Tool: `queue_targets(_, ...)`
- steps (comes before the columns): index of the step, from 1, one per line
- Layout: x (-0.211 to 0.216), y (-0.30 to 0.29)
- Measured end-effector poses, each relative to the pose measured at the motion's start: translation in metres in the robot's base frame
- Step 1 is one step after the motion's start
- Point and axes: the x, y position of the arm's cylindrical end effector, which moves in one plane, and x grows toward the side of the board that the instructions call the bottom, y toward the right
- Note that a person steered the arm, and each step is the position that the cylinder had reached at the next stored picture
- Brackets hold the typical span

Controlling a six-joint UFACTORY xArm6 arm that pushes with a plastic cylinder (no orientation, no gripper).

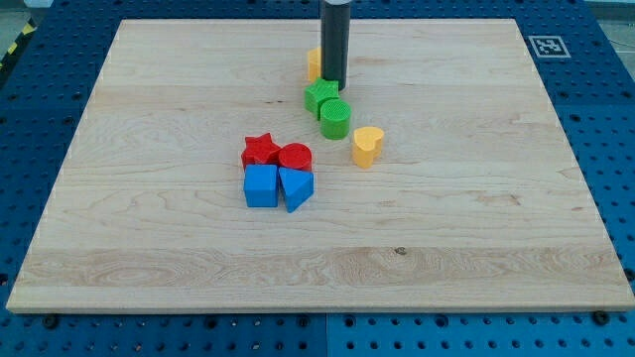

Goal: Move the yellow hexagon to the top left of the green star

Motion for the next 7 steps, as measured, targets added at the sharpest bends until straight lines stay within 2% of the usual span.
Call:
queue_targets(1,0.000,0.035)
queue_targets(2,-0.025,0.027)
queue_targets(4,-0.025,-0.058)
queue_targets(7,-0.004,-0.085)
